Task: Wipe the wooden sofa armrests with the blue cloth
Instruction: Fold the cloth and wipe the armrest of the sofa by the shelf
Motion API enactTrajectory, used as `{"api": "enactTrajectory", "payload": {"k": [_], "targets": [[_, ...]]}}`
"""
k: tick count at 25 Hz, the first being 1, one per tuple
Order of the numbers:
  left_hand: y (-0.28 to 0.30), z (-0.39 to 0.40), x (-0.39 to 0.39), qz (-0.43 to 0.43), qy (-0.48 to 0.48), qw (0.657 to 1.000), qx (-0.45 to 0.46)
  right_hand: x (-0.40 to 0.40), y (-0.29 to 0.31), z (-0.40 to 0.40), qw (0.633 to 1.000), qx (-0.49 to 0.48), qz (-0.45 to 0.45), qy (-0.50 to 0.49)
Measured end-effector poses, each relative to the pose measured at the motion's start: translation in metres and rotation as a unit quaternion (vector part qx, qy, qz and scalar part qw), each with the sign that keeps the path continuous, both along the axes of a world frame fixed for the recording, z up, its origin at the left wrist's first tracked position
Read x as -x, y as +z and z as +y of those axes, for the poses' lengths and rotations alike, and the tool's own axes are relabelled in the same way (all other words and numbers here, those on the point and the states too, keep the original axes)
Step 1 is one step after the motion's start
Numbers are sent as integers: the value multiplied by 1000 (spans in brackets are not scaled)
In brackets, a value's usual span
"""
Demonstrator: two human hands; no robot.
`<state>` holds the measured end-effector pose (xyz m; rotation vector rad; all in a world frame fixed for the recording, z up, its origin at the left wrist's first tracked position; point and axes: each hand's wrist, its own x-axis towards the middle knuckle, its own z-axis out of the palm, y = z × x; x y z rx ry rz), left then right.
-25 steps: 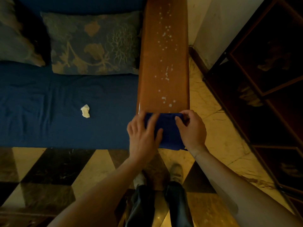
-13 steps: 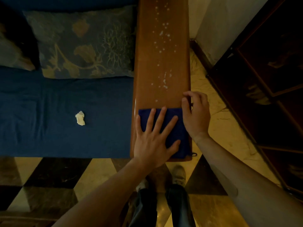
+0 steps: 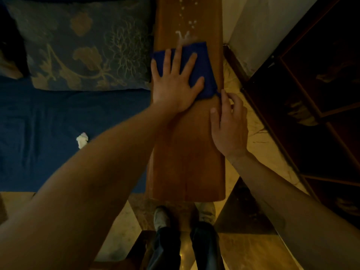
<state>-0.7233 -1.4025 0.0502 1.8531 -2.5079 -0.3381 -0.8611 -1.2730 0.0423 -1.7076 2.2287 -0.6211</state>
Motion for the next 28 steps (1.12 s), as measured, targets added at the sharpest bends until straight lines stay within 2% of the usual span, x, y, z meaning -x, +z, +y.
{"api": "enactTrajectory", "payload": {"k": [3,6,9,11,15,18,20,23,25,28], "targets": [[6,104,-33,-4,-29,999,-22,0,13,-24,1000,10,-10,-18],[11,200,-62,-31,-52,996,-62,-10,22,-57,998,-25,30,44],[9,223,-67,-34,-41,996,-69,-19,11,-69,994,-41,56,83],[8,193,-56,-28,-18,998,-59,-20,4,-68,996,-17,53,66],[2,74,-30,5,23,999,-31,-21,6,-69,999,-4,21,42],[-1,-16,-19,-8,-22,1000,-10,-24,8,-68,999,-12,13,40],[0,-73,-6,-14,-54,998,2,-25,7,-68,998,-26,29,39],[2,-144,25,-7,-20,1000,8,-27,6,-71,993,-53,91,52],[2,-164,42,-12,-9,1000,-3,-27,5,-73,992,-52,102,53],[6,-147,33,-30,-154,988,5,-25,7,-68,997,-4,73,27]]}}
